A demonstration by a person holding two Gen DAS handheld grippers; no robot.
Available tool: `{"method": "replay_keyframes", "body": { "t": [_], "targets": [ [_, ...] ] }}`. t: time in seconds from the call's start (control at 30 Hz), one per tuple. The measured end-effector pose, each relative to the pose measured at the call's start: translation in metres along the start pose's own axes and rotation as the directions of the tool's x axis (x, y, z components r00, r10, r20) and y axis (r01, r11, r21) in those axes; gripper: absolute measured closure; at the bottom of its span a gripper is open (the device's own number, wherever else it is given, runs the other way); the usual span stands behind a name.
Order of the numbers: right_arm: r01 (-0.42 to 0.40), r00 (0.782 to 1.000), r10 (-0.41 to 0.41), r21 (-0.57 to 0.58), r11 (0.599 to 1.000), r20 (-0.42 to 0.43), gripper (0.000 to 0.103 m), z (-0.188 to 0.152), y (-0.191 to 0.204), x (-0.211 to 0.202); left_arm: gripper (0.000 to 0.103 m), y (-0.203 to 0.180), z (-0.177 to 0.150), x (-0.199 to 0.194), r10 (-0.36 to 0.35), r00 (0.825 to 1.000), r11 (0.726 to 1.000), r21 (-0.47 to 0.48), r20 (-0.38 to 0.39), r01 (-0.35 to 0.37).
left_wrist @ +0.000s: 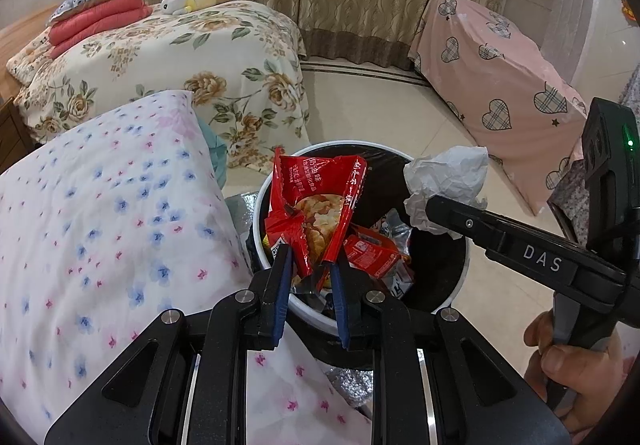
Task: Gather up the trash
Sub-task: 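Carry the red snack bag and white tissue over the bin opening, then open both grippers to release the red bag and tissue into the bin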
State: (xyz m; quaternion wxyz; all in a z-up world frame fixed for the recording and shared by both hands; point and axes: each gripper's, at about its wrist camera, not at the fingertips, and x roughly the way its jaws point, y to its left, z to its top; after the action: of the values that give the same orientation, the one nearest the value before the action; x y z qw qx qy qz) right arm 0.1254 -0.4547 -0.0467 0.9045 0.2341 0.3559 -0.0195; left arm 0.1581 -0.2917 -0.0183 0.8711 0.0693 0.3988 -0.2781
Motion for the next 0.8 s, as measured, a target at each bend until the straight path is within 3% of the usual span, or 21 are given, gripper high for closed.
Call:
{"method": "replay_keyframes", "body": {
  "t": [0.8],
  "targets": [
    [0.001, 1.000, -0.001, -0.001, 1.000, -0.008, 0.065, 0.0036, -0.0024, 0.0046, 0.083, 0.0028, 0.0031, 0.0030, 0.002, 1.000, 1.000, 0.008, -0.002, -0.002]
  ]
}}
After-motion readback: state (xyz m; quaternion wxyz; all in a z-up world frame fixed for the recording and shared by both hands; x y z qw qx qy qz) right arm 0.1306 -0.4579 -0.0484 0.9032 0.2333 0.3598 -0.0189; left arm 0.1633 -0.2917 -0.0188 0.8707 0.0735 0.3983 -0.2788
